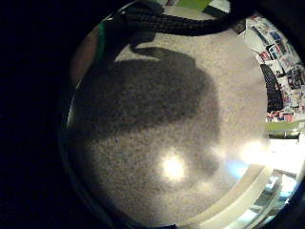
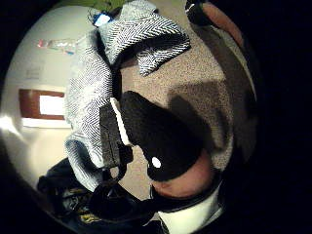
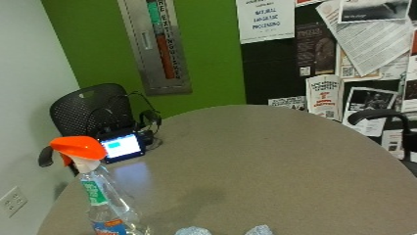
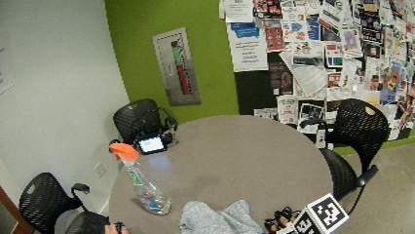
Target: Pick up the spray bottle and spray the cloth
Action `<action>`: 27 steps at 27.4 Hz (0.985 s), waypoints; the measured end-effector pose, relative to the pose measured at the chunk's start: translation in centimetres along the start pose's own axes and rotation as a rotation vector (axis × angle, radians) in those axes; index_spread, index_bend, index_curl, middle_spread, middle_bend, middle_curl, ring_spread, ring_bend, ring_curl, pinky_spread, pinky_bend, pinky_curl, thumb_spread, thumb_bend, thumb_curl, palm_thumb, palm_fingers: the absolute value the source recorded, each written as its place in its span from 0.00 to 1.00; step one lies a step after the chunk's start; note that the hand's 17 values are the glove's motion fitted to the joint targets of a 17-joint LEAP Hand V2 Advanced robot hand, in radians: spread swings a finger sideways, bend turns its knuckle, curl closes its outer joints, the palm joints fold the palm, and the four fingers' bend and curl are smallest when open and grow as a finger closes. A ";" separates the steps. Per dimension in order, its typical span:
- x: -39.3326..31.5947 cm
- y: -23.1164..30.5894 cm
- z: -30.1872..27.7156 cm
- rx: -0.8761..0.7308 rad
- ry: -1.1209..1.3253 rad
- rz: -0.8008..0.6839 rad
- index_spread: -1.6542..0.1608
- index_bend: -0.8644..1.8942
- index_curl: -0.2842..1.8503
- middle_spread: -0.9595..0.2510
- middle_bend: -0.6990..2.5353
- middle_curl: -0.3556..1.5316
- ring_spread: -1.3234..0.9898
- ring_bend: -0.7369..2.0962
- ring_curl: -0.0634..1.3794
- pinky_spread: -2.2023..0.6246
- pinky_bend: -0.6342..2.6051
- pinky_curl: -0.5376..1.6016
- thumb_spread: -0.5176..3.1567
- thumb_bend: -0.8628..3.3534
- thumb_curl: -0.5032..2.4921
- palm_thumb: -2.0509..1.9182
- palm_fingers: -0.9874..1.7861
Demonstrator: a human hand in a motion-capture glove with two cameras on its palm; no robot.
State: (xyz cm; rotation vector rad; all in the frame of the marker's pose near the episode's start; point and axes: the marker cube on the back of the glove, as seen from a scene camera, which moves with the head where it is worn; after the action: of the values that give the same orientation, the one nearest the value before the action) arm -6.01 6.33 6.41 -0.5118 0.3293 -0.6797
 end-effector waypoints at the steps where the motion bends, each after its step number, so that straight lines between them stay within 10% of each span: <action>1: 0.0 0.0 0.0 -0.001 0.000 0.002 0.69 0.39 0.31 0.74 0.27 0.35 0.56 0.32 0.20 0.88 0.25 0.39 0.47 0.20 0.25 0.56 0.52; 27: 1.2 0.0 -1.6 0.030 0.021 0.024 0.69 0.39 0.32 0.74 0.27 0.35 0.56 0.32 0.20 0.88 0.25 0.39 0.47 0.20 0.25 0.56 0.52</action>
State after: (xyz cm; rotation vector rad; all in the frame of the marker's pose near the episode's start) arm -5.85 5.02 4.89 -0.4712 0.3438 -0.6658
